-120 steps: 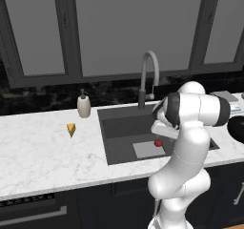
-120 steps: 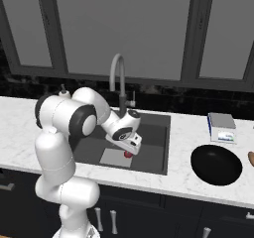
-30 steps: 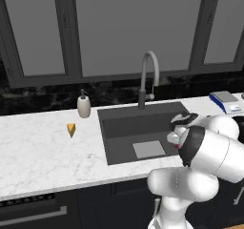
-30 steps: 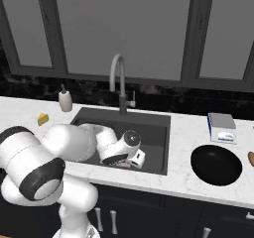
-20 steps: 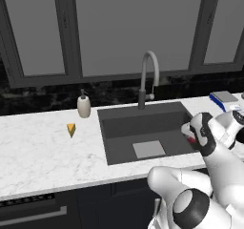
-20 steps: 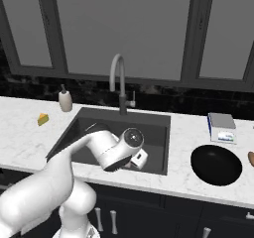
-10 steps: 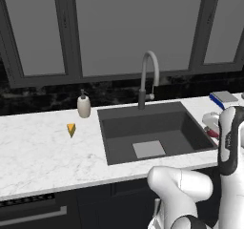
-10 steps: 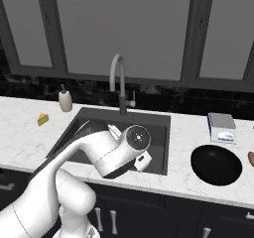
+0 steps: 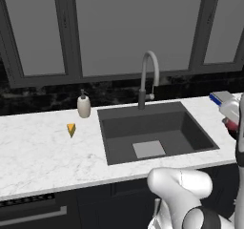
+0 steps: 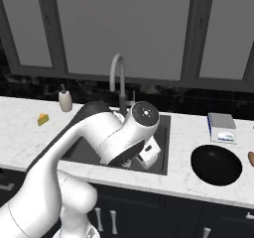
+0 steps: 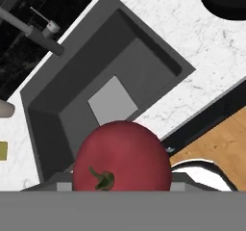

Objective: Pick the tomato from the sink and place it in the bowl. Then pick the bowl and place it in the microwave. Then close the microwave door and press the start button.

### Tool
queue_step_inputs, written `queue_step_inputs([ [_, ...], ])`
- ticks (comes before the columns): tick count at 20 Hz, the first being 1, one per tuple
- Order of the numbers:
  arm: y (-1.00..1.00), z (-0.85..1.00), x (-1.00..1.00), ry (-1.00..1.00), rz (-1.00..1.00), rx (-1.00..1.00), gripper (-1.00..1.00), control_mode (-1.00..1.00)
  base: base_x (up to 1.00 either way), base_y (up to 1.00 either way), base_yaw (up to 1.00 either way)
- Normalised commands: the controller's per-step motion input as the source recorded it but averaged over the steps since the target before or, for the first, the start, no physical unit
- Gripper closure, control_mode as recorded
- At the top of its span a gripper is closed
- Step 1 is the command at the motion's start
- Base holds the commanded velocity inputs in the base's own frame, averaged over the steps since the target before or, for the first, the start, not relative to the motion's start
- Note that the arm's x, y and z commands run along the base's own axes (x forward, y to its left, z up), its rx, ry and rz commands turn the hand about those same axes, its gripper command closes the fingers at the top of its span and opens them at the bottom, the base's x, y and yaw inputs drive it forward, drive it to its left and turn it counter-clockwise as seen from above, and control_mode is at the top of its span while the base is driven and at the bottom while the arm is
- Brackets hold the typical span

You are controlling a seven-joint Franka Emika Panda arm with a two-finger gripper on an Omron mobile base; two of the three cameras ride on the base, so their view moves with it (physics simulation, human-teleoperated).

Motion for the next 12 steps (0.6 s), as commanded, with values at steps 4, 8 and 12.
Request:
queue_step_inputs([
  [4,-0.33,-0.04,-0.18,0.04,0.0,0.0,1.0,-1.0,0.0,0.0,0.0],
  [8,-0.39,-0.36,-0.06,0.0,0.0,0.0,1.0,-1.0,0.0,0.0,0.0],
  [12,-0.56,-0.31,0.0,0.0,-0.02,0.0,1.0,-1.0,0.0,0.0,0.0],
])
